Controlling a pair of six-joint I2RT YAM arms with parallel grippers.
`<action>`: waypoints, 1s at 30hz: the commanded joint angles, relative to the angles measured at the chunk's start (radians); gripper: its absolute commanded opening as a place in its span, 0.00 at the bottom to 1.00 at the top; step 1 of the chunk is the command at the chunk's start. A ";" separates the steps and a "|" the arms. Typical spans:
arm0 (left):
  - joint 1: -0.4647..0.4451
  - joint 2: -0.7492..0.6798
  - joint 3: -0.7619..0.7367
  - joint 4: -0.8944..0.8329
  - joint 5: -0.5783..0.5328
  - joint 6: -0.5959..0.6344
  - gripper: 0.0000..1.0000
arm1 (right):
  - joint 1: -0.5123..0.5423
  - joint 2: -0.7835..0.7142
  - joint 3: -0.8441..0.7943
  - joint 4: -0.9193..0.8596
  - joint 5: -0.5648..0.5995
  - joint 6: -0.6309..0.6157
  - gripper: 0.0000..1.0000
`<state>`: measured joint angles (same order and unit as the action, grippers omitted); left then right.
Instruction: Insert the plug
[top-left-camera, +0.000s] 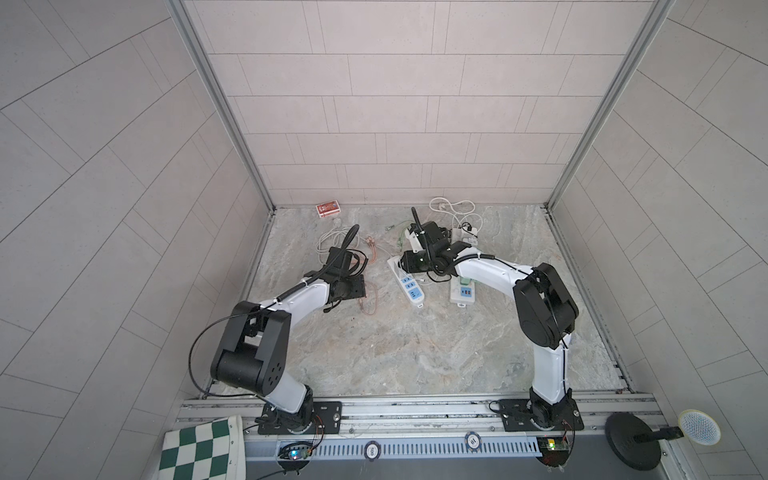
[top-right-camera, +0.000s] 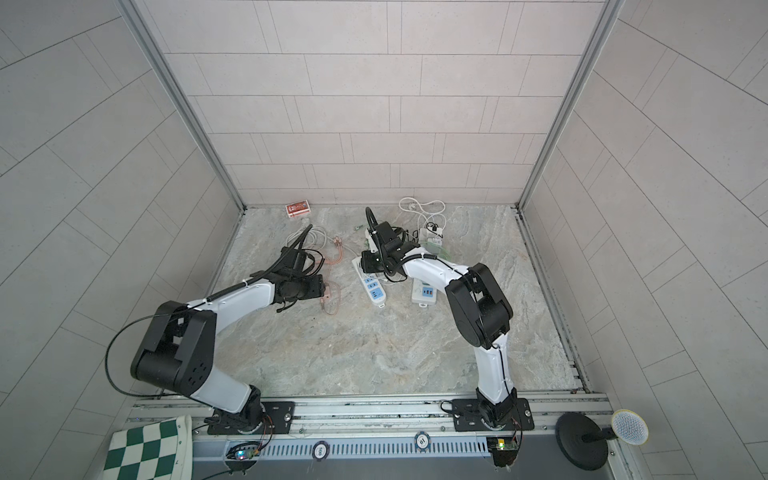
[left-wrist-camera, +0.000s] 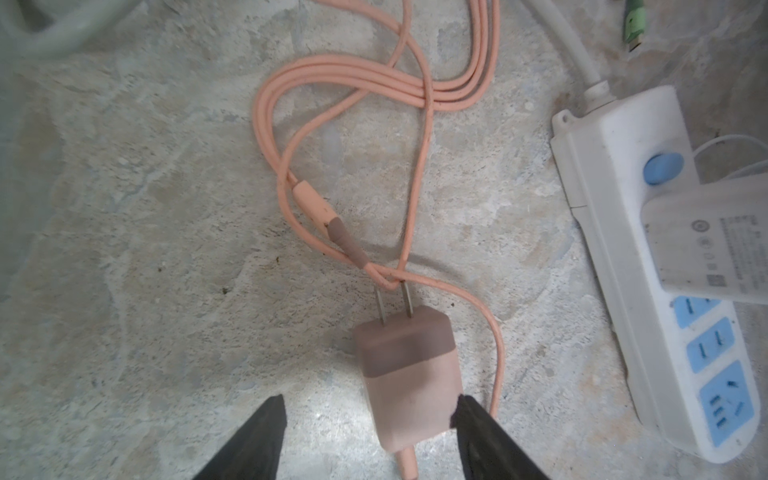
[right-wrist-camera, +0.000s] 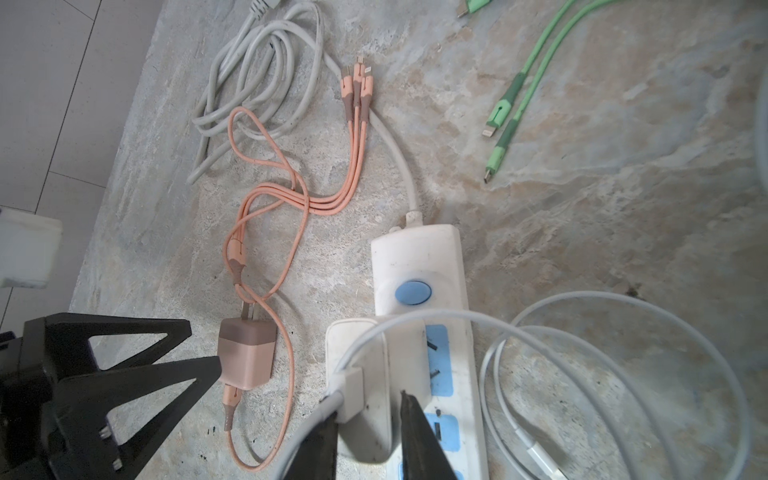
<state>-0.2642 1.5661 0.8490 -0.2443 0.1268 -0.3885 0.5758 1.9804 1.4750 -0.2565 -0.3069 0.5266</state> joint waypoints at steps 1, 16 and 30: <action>0.002 0.040 0.029 0.004 0.014 -0.002 0.72 | -0.008 0.039 -0.050 -0.178 0.090 -0.022 0.27; -0.026 0.096 0.061 0.010 0.031 -0.015 0.71 | -0.010 -0.059 0.010 -0.186 0.053 -0.022 0.35; -0.066 0.023 -0.116 0.185 0.133 -0.225 0.62 | -0.011 -0.230 -0.096 -0.227 0.116 -0.055 0.40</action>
<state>-0.3149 1.6283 0.7990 -0.1177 0.2188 -0.5156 0.5667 1.8191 1.4036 -0.4427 -0.2253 0.4934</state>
